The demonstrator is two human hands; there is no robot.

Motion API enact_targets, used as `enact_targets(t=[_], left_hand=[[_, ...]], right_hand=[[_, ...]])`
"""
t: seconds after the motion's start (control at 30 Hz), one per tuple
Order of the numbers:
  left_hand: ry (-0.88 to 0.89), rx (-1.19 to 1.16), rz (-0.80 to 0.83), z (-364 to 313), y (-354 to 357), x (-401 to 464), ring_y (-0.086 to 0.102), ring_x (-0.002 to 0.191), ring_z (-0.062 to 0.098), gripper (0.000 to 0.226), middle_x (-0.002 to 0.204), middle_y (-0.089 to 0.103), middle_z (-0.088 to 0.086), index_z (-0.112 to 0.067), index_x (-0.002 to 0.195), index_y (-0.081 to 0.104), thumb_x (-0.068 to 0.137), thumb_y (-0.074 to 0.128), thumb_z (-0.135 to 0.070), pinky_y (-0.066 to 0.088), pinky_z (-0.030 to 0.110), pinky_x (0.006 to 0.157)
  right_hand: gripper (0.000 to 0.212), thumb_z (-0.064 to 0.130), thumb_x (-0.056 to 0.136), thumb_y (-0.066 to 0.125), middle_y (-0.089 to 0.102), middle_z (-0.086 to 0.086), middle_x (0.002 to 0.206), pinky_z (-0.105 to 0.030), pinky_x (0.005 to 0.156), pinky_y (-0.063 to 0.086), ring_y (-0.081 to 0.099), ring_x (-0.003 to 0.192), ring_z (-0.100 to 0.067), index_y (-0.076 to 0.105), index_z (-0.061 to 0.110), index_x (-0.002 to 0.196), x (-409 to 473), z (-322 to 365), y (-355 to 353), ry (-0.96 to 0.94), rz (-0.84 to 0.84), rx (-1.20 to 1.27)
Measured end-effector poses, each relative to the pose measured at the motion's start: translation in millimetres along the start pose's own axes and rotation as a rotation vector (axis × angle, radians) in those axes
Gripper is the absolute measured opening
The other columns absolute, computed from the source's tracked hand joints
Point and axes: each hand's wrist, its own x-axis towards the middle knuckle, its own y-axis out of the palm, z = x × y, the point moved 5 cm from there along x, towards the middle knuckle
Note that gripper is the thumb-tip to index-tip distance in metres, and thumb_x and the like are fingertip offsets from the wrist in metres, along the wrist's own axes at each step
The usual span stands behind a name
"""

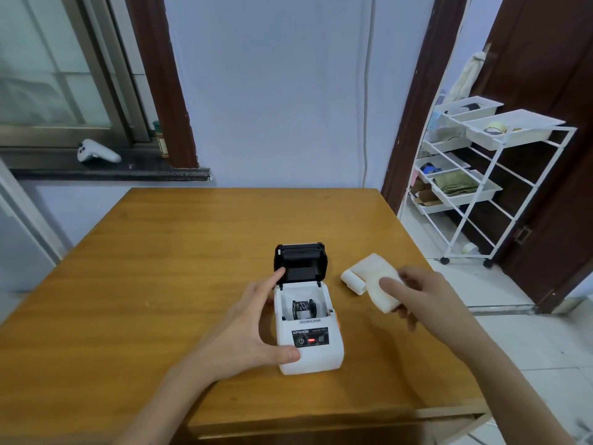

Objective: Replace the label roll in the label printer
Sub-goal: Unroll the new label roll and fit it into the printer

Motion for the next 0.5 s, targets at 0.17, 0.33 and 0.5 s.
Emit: enact_targets(t=[0.17, 0.33, 0.5], left_hand=[[0.001, 0.002, -0.003, 0, 0, 0, 0.032, 0.138, 0.001, 0.117, 0.146, 0.022, -0.033, -0.068, 0.14, 0.001, 0.055, 0.08, -0.065, 0.037, 0.045, 0.112], [0.006, 0.01, -0.006, 0, -1, 0, 0.033, 0.137, 0.0, 0.118, 0.145, 0.023, -0.034, -0.065, 0.142, 0.0, 0.053, 0.078, -0.067, 0.038, 0.044, 0.111], [0.016, 0.017, -0.007, 0, 0, 0, 0.033, 0.137, 0.0, 0.118, 0.146, 0.024, -0.031, -0.066, 0.142, -0.001, 0.055, 0.079, -0.066, 0.038, 0.044, 0.11]], right_hand=[[0.021, 0.023, 0.092, 0.063, 0.062, -0.006, 0.068, -0.028, 0.047, 0.044, 0.054, 0.054, -0.013, 0.068, 0.003, 0.09, 6, 29, 33, -0.025, 0.171, 0.178], [0.025, 0.02, 0.092, 0.063, 0.063, -0.013, 0.078, -0.025, 0.05, 0.052, 0.058, 0.056, -0.014, 0.065, -0.004, 0.099, 13, 42, 55, 0.028, 0.249, 0.291], [0.024, 0.021, 0.09, 0.066, 0.066, -0.013, 0.079, -0.025, 0.058, 0.057, 0.062, 0.058, -0.013, 0.064, -0.003, 0.095, 16, 45, 64, 0.064, 0.247, 0.282]])
